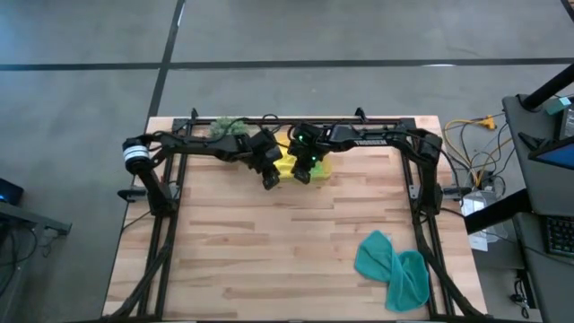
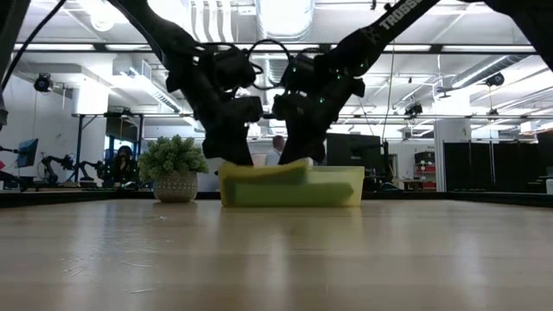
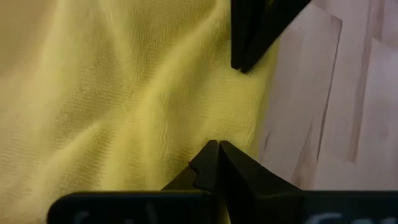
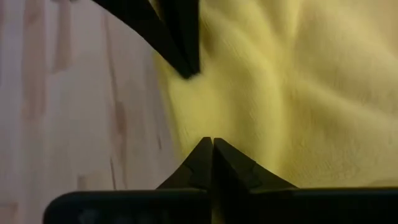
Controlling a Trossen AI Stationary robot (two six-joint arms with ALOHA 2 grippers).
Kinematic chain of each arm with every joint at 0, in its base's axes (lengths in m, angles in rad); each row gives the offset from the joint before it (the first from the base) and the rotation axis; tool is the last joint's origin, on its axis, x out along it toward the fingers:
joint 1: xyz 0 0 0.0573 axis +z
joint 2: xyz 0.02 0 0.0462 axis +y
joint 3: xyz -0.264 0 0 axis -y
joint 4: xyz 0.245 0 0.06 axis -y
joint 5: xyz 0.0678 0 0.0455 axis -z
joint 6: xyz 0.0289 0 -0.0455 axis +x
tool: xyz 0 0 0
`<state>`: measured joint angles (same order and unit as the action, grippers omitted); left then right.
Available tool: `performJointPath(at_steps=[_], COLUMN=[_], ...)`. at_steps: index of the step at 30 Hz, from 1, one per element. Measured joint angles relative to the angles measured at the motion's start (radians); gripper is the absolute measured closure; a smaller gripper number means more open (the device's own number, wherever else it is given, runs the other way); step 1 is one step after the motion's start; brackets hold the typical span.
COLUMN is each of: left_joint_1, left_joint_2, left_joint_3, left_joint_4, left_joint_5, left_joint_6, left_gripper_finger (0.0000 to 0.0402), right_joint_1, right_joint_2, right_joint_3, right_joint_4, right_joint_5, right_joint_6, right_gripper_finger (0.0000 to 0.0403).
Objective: Fold microfiber towels
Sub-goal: Put the yellow towel into the yellow bin
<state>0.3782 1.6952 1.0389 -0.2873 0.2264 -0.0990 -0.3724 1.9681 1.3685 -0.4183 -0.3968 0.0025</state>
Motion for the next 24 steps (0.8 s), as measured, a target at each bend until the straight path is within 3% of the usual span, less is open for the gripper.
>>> performJointPath(at_steps=[12,24], left_joint_1=[-0.002,0.019], left_joint_2=[0.033,-0.134], left_joint_3=[-0.008,0.002], left_joint_4=[-0.052,-0.012], left_joint_5=[0.027,-0.009], left_joint_6=[0.0,0.0], left_gripper_finger=[0.04,0.0401], right_joint_1=[-0.001,-0.018], right_joint_2=[0.037,-0.074], right_joint_3=[0.001,0.0], right_joint_4=[-0.159,-0.092], right_joint_5=[0.004,0.059], right_joint_6=[-0.055,-0.027], right_gripper_finger=[0.0394,0.0394])
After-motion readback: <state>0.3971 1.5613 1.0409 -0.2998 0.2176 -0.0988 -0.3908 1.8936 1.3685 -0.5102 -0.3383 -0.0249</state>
